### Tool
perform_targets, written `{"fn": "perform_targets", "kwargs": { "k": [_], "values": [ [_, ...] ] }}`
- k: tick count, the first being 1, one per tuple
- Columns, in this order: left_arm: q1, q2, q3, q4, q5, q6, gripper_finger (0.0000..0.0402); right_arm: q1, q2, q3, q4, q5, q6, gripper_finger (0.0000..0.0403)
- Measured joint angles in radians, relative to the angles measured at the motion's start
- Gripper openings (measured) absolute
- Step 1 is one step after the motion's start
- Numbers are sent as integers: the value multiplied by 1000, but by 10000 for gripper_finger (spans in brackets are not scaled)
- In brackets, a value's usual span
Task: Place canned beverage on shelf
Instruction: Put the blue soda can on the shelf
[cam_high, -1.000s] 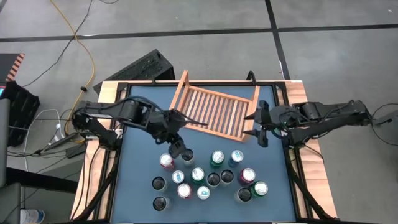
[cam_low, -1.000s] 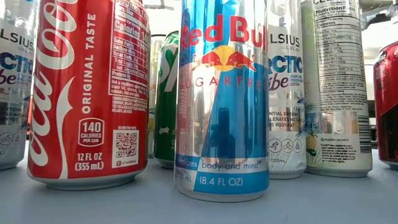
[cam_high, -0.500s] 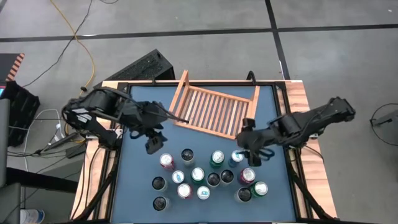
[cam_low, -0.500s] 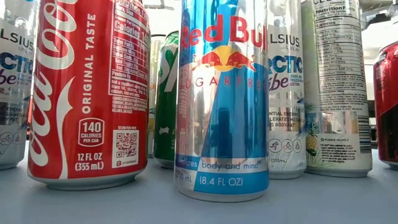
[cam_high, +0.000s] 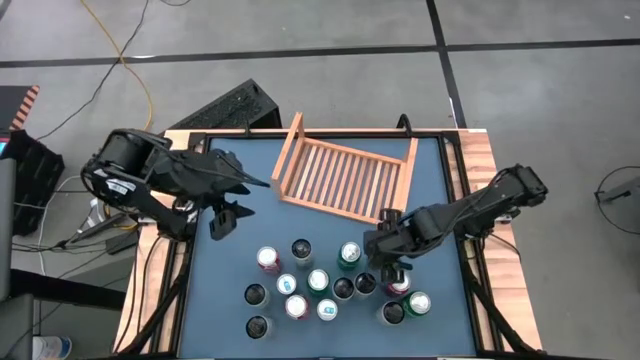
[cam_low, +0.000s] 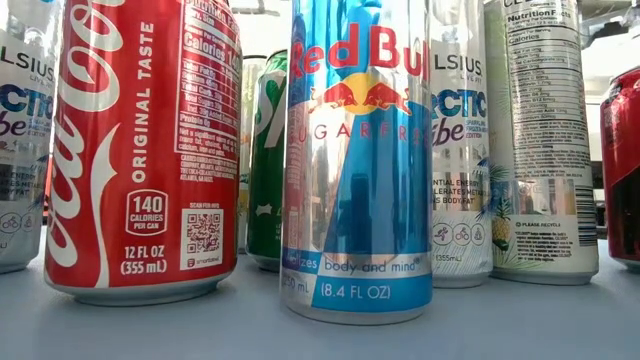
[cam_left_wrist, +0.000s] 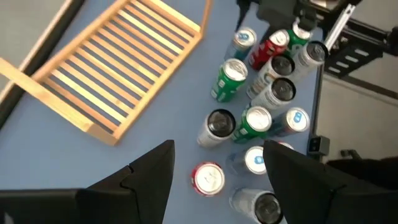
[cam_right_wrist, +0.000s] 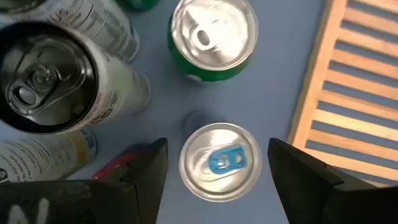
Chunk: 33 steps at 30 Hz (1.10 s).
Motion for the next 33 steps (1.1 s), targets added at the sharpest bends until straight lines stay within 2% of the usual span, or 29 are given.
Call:
{"fn": "perform_targets", "kwargs": {
  "k": [9,14,22,26,33],
  "values": [
    [0,-7,-1,0,-24,26,233,-9,-3,-47,-42,-11,-28,265],
    [0,-7,-1,0,-57,40,233,-7,-6,-60,-38,-11,-109,265],
    [0,-7,-1,1,-86,41,233,-27,-6,-60,-22,-35,-191,265],
    [0,-7,-1,1,-95,31,233,-36,-6,-87,57,-80,-244,265],
    [0,-7,-1,1,-99,24,233,-49,-6,-114,64,-92,-261,265]
  ]
}}
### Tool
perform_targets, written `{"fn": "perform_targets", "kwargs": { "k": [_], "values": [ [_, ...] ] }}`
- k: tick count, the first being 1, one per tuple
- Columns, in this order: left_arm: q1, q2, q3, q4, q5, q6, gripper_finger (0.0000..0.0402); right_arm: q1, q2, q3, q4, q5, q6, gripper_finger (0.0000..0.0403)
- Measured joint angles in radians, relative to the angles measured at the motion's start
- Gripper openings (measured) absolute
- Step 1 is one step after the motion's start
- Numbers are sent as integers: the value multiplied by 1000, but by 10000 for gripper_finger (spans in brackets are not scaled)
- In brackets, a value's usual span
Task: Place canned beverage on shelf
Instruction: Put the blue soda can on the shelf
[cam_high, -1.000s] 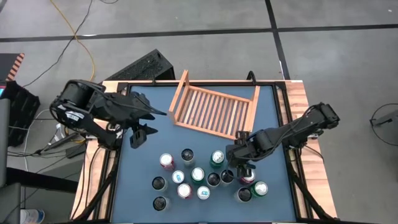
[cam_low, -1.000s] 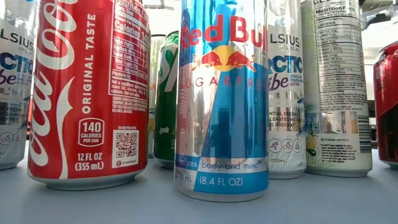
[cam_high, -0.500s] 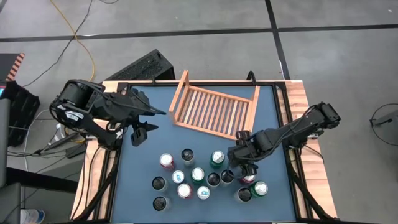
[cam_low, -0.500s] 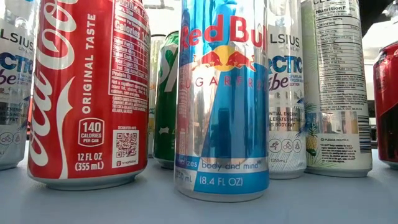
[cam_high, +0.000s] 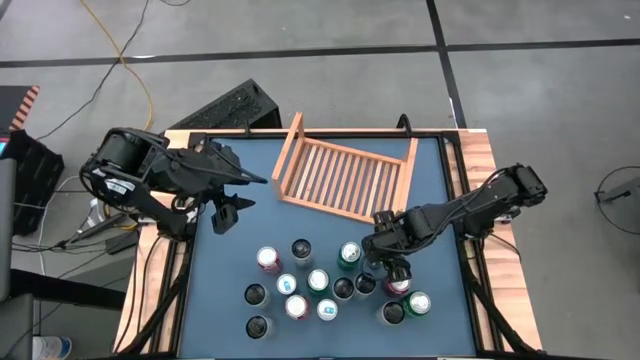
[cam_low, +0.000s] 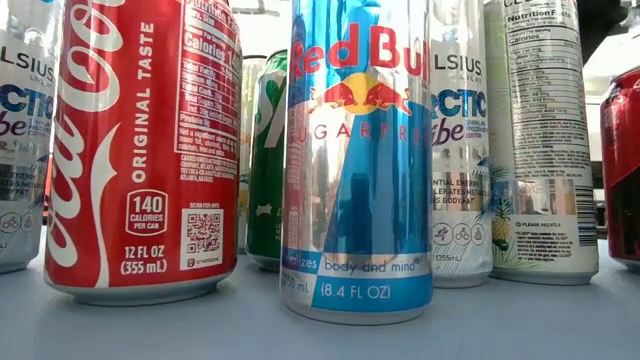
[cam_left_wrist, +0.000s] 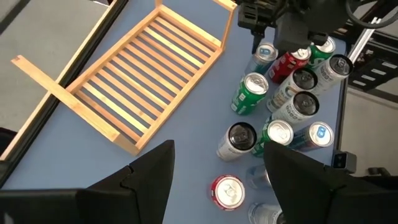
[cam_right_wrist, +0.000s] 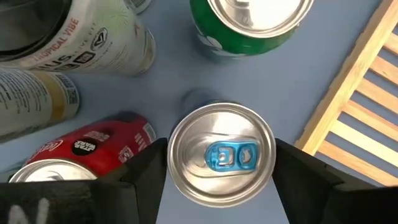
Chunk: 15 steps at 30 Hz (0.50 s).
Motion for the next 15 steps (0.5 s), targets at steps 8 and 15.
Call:
{"fn": "perform_targets", "kwargs": {
  "k": [8,15],
  "values": [
    [0,0,0,0,-23,-1,233,-6,9,1,37,-8,-19,253],
    [0,0,0,0,-25,0,233,-6,10,1,32,-25,-15,220]
  ]
}}
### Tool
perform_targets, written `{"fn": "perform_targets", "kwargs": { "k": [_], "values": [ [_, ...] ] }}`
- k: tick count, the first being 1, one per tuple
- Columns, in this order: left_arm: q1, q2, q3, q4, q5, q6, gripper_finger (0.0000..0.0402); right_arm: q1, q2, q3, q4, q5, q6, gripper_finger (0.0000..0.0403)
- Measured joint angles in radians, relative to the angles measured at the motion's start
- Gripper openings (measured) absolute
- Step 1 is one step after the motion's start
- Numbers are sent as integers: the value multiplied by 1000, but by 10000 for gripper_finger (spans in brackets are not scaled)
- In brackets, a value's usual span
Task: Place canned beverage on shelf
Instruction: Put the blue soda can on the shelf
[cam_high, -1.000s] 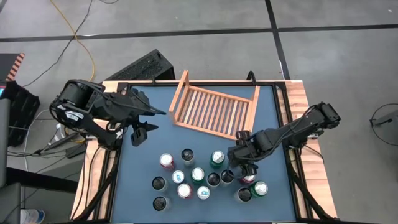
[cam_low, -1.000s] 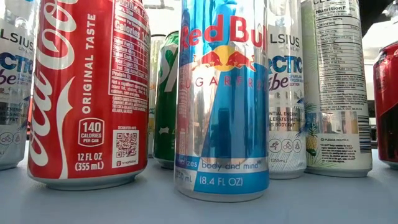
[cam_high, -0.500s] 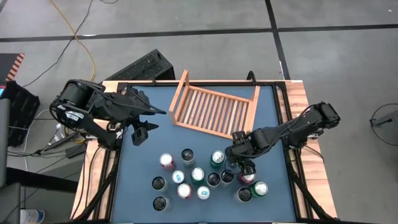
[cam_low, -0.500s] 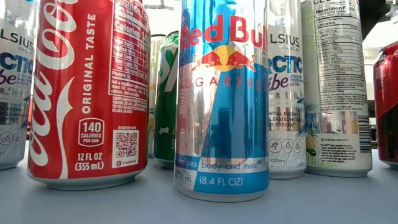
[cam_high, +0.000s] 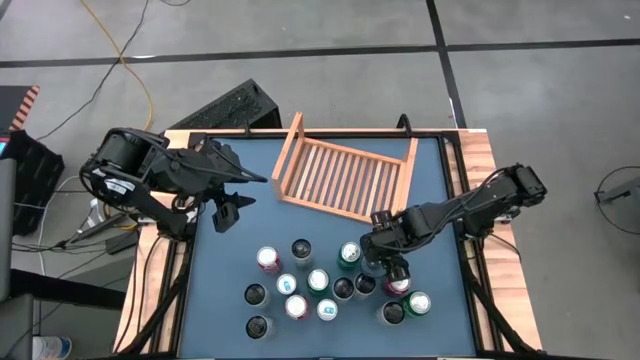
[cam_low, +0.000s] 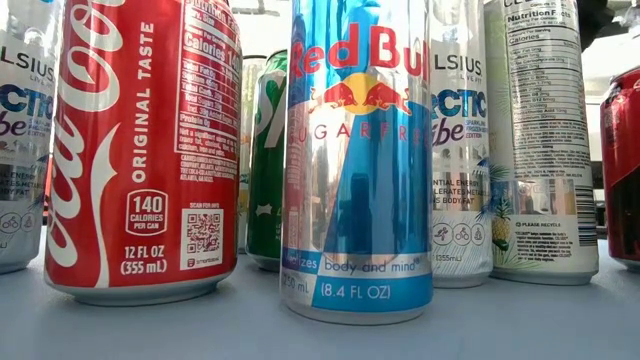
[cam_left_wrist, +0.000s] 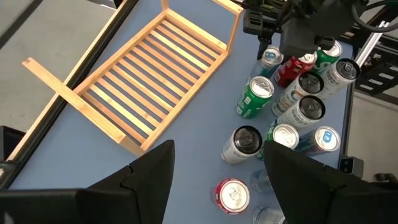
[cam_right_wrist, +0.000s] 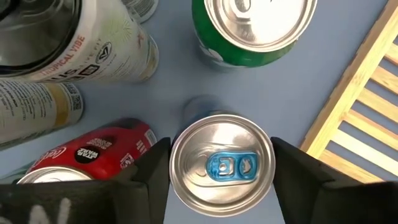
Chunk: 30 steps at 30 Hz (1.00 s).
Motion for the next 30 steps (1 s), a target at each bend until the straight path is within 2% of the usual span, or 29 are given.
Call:
{"fn": "perform_targets", "kwargs": {
  "k": [14,22,30],
  "values": [
    [0,0,0,0,-2,-14,233,-33,-30,17,-65,-24,104,211],
    [0,0,0,0,-2,18,233,-147,-85,145,-150,-5,161,215],
    [0,0,0,0,-7,27,233,-284,-73,322,-191,103,35,214]
  ]
}}
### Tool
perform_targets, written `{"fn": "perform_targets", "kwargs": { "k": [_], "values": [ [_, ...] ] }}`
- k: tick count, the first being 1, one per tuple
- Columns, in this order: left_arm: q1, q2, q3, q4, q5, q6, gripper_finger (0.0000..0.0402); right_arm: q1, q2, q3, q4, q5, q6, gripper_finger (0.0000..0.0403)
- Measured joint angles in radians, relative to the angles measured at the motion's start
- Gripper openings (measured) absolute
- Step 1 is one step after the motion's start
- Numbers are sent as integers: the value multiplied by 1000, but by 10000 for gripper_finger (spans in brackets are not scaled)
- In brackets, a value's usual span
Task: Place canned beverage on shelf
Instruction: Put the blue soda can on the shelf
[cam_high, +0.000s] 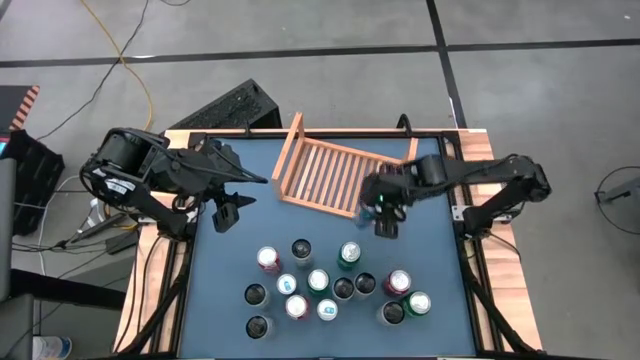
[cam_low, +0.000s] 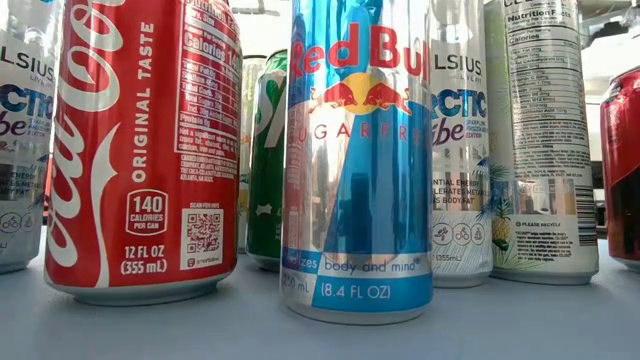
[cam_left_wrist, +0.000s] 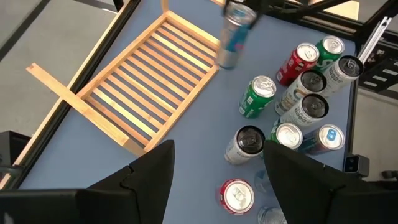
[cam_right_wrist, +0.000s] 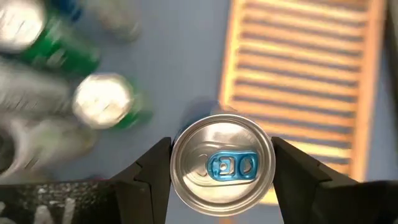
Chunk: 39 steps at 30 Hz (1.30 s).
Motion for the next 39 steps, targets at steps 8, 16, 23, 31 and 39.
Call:
{"fn": "perform_targets", "kwargs": {
  "k": [8,16,23,31,39],
  "values": [
    [0,0,0,0,-3,7,233,-196,100,155,78,34,-102,214],
    [0,-14,0,0,-3,9,233,-350,357,425,83,40,-215,214],
    [0,-32,0,0,-20,7,233,-441,601,708,54,8,-267,215],
    [0,-40,0,0,-31,-2,233,-515,703,730,82,-51,-238,215],
    [0,-40,0,0,-49,2,233,-522,769,730,136,-56,-250,215]
  ]
}}
